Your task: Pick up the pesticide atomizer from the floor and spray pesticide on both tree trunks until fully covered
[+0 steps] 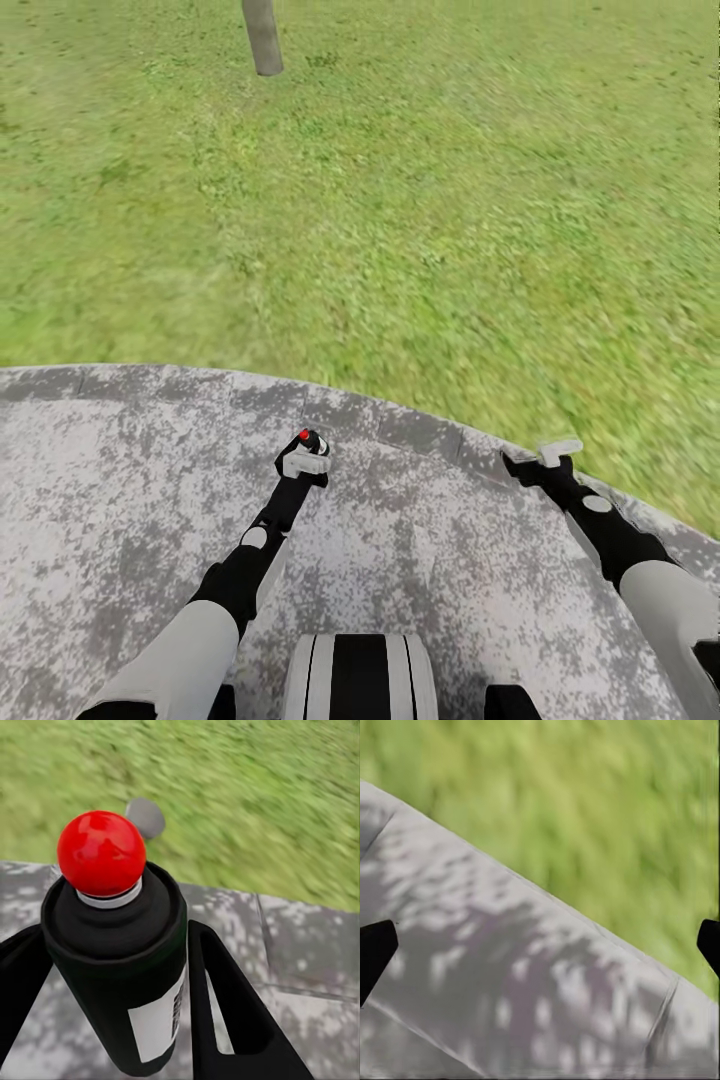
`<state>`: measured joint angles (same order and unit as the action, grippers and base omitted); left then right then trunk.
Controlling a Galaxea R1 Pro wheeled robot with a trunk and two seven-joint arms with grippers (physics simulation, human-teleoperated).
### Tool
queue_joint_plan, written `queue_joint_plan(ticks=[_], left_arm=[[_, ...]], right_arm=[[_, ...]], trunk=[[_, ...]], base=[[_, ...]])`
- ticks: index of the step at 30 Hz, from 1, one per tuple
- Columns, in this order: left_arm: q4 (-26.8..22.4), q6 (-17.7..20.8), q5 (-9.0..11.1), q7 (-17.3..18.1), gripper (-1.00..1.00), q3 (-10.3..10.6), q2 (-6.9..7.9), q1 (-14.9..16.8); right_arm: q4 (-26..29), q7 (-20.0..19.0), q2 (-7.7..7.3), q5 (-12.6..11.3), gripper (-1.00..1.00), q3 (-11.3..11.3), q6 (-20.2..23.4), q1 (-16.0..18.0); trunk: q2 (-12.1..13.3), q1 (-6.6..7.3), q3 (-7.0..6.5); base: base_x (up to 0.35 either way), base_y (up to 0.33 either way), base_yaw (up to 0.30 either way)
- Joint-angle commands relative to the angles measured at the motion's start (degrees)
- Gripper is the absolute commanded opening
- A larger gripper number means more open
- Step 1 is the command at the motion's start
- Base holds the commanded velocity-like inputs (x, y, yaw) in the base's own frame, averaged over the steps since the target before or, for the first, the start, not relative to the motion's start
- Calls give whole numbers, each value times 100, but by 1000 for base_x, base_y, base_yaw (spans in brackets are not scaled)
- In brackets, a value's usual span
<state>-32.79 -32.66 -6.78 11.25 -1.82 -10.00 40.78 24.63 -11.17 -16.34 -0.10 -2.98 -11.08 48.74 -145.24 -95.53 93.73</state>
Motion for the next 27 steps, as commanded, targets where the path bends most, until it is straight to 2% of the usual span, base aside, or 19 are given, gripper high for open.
queue_joint_plan(ticks=[1, 3, 7, 27], left_arm=[[2, 1, -3, -3, -100, -1, 0, 0], [8, 3, -6, -6, -100, -5, 0, 0], [132, 5, -2, -8, -100, -10, 0, 0], [204, 5, 1, -10, -100, -11, 0, 0]], right_arm=[[-135, 76, 2, -4, 100, -2, -186, -2], [-462, 379, 42, -6, 100, -7, -721, -14], [-663, 636, 105, -7, 100, -7, -1056, -21], [-728, 712, 217, -7, 100, -10, -1285, -31]], trunk=[[0, 0, -10], [0, 0, -29], [0, 0, -68], [0, 0, -258]], base=[[0, 0, 0], [0, 0, 0], [0, 0, 0], [0, 0, 0]])
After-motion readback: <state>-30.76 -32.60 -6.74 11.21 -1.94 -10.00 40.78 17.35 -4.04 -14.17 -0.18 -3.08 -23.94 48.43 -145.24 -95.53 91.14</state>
